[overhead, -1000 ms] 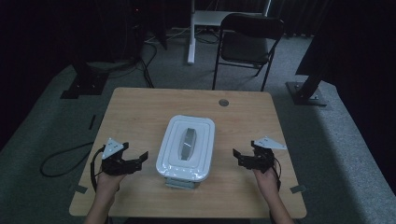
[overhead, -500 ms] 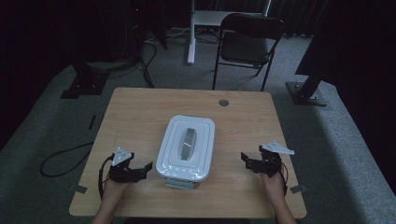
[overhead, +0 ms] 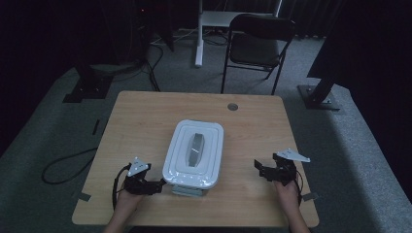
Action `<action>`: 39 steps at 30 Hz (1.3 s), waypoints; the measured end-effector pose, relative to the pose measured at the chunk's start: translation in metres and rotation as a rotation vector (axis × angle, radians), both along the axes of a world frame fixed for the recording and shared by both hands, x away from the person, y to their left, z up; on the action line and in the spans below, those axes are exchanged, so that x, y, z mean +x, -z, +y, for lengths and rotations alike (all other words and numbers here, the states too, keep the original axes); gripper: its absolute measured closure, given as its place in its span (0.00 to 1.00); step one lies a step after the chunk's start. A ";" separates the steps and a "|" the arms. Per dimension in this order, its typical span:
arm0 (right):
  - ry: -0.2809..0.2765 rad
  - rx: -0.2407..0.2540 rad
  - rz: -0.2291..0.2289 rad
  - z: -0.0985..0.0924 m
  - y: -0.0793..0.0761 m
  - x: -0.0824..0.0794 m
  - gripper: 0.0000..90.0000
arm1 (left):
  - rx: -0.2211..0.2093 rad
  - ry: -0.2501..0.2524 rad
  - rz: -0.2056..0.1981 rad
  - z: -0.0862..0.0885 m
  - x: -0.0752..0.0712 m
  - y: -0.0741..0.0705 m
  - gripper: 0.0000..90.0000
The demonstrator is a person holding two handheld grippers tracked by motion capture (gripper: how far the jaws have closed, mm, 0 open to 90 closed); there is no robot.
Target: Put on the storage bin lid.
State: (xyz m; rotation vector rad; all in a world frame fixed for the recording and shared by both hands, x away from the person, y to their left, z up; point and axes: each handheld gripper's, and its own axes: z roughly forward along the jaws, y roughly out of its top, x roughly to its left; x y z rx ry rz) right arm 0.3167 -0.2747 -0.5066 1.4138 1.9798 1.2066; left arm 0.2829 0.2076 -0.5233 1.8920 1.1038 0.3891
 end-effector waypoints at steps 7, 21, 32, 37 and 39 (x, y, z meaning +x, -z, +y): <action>0.012 -0.015 0.023 -0.003 0.007 0.000 0.12 | -0.004 0.050 0.007 -0.010 -0.004 -0.001 0.11; 0.033 -0.056 0.038 -0.015 0.031 -0.009 0.12 | -0.012 -0.090 -0.003 0.030 0.002 0.009 0.11; 0.085 -0.080 0.042 -0.027 0.044 -0.017 0.12 | 0.005 -0.232 0.028 0.067 -0.004 0.014 0.01; 0.110 -0.089 0.033 -0.030 0.045 -0.023 0.12 | 0.023 -0.283 0.010 0.080 -0.008 0.013 0.01; 0.120 -0.087 0.035 -0.032 0.045 -0.025 0.12 | 0.041 -0.308 0.014 0.085 -0.011 0.013 0.01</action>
